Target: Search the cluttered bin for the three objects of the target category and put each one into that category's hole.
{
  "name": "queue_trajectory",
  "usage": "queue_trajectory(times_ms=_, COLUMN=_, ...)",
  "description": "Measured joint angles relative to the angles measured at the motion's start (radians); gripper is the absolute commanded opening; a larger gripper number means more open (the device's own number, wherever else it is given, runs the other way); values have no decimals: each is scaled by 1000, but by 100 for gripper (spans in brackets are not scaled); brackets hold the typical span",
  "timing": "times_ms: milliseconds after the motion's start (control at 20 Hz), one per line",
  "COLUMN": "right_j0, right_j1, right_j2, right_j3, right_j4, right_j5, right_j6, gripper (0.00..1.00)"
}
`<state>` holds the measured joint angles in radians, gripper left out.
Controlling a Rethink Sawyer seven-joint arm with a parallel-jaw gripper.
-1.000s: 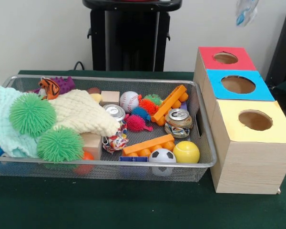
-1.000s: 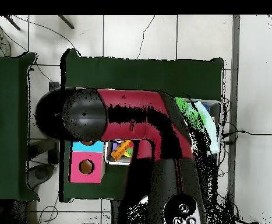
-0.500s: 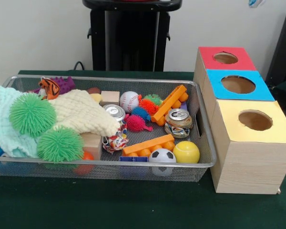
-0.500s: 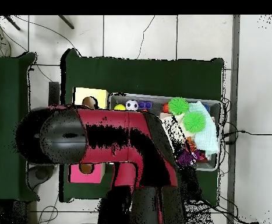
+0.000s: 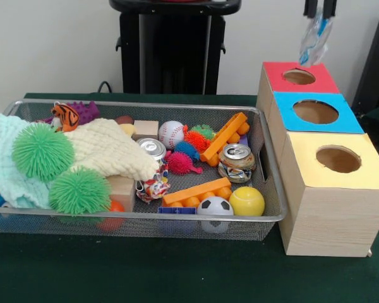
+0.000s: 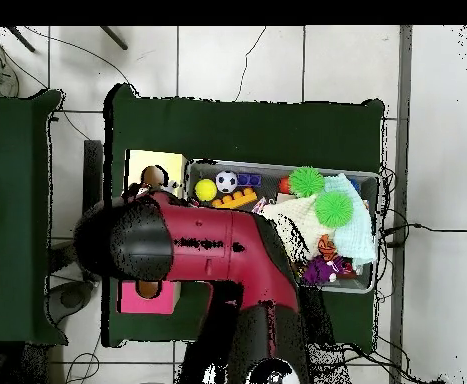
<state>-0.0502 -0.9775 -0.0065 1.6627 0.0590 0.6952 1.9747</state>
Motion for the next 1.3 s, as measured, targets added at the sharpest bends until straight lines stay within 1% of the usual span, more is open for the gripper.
queue_trajectory(times_ms=100, right_j0=6, right_j1=35, right_j2=-17, right_j3=10, right_j4=1, right_j5=-67, right_j6=1, gripper=0)
queue_trajectory(times_ms=250, right_j0=13, right_j1=74, right_j2=-34, right_j3=23, right_j4=7, right_j5=-129, right_j6=2, gripper=0)
queue_trajectory(times_ms=400, right_j0=27, right_j1=108, right_j2=-51, right_j3=40, right_j4=24, right_j5=-158, right_j6=8, gripper=0)
queue_trajectory(times_ms=600, right_j0=52, right_j1=136, right_j2=-71, right_j3=50, right_j4=47, right_j5=-160, right_j6=24, gripper=0)
queue_trajectory(times_ms=800, right_j0=97, right_j1=162, right_j2=-93, right_j3=51, right_j4=88, right_j5=-160, right_j6=57, gripper=0)
queue_trajectory(times_ms=900, right_j0=122, right_j1=167, right_j2=-99, right_j3=54, right_j4=121, right_j5=-160, right_j6=86, gripper=0)
queue_trajectory(times_ms=1300, right_j0=179, right_j1=168, right_j2=-112, right_j3=61, right_j4=202, right_j5=-160, right_j6=159, gripper=0)
